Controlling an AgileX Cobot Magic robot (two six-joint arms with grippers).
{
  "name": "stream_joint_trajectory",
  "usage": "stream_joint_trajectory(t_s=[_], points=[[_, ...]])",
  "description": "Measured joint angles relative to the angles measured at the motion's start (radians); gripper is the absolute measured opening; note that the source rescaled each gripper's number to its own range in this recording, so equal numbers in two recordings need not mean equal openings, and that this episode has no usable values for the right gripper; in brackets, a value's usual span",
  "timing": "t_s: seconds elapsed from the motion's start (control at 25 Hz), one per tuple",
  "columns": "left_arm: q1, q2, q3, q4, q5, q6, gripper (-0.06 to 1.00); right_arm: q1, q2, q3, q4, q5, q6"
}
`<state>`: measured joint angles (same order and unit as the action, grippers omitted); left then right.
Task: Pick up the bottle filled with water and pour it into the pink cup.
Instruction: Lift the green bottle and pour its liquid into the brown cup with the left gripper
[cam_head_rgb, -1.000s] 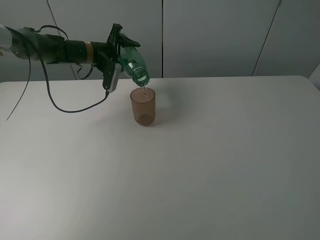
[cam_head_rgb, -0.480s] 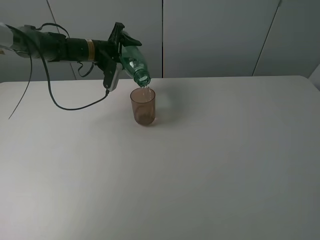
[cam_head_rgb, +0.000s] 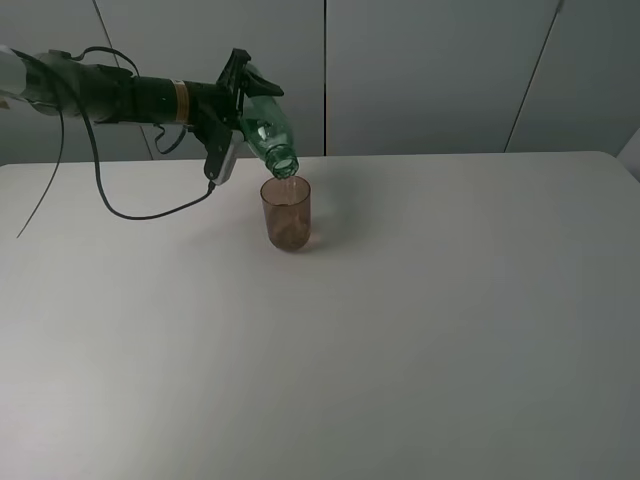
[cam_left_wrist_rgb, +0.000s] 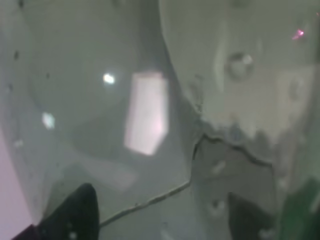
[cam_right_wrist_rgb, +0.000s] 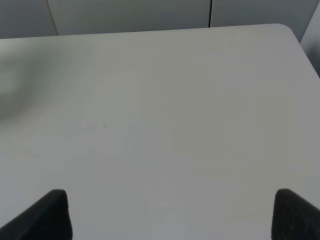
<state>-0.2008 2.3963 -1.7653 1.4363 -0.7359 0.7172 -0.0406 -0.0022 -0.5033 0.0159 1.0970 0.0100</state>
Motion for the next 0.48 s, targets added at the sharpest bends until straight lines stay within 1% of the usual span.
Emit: stream_joint_trajectory(t_s=[0.32, 0.48], points=[[0.000, 0.000, 0.000, 0.005, 0.000, 0.056, 0.00, 0.000, 0.000, 0.000, 0.000, 0.000, 0.000], [0.000, 0.000, 0.000, -0.009, -0.006, 0.074, 0.00, 0.000, 0.000, 0.000, 0.000, 0.000, 0.000]])
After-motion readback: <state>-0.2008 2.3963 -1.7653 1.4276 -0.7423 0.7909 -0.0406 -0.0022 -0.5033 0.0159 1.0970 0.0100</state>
